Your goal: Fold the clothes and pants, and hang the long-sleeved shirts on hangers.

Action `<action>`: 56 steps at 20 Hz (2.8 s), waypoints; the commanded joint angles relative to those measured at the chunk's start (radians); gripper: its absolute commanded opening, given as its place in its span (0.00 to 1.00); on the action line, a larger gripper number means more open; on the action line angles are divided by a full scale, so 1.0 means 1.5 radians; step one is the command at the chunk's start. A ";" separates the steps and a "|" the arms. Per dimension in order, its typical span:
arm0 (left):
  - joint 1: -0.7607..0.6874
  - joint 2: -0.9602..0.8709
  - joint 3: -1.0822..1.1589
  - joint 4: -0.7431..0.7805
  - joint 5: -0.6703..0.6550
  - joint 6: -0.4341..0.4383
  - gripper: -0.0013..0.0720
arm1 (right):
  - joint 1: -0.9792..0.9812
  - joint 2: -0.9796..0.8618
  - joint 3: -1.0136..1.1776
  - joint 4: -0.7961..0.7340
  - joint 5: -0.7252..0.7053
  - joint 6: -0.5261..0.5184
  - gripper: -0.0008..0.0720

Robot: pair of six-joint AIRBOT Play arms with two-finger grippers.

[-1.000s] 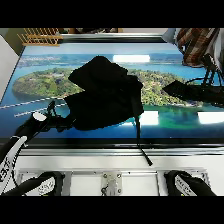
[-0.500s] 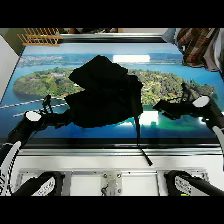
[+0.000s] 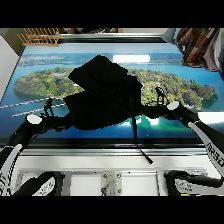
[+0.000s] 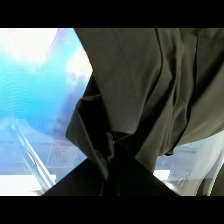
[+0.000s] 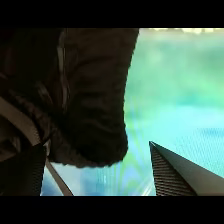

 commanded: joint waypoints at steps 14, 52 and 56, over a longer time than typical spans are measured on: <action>0.068 0.135 0.258 -0.006 -0.064 -0.013 0.03 | -0.038 0.100 0.221 -0.022 0.182 0.001 0.04; -0.024 -0.314 0.884 0.079 -0.236 -0.065 0.03 | -0.005 0.048 0.423 -0.352 0.413 0.386 0.03; -0.053 -0.142 0.636 0.182 -0.232 -0.066 0.03 | 0.031 0.094 0.379 -0.439 0.480 0.379 0.04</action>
